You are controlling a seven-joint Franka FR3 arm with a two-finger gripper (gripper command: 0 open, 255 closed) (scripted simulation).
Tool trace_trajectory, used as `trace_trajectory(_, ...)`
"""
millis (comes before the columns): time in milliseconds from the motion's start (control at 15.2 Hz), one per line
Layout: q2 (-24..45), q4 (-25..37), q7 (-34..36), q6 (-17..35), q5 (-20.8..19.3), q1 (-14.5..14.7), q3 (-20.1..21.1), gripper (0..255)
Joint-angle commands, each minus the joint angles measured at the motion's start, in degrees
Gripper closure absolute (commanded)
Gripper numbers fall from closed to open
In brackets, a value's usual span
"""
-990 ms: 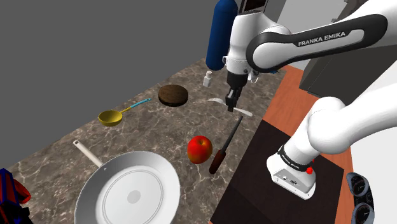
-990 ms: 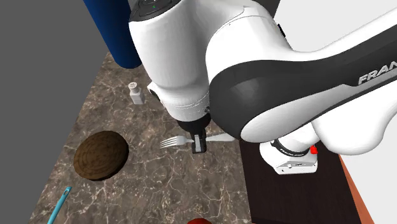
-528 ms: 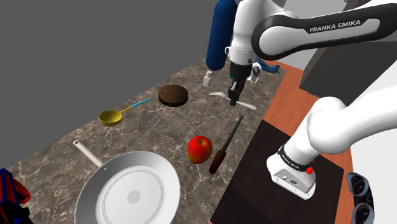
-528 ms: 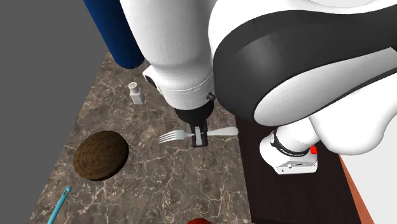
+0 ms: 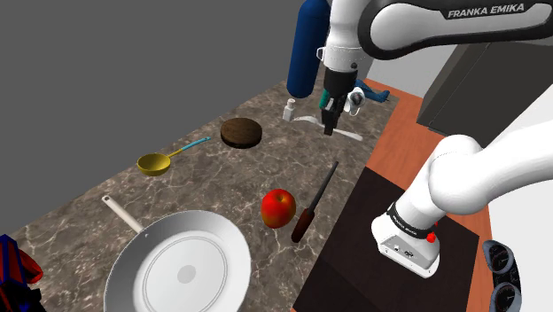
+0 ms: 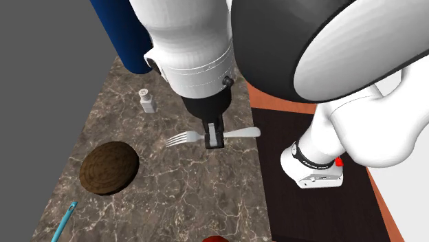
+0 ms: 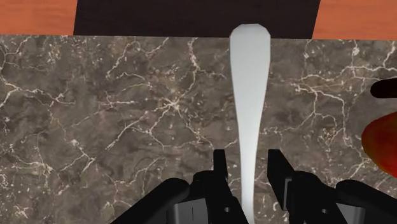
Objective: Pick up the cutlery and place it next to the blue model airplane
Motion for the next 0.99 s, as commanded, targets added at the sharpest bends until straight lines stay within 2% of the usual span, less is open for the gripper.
trace_trajectory(0,-0.5,1.2,0.1,-1.7,0.0,0.0,-0.1,255)
trace_trajectory(330,-0.6,4.8,0.2,-5.4,-0.2,0.0,-0.3,255)
trace_trajectory(924,-0.2,4.9,-12.3,-5.3,-8.2,-5.6,-10.7,255)
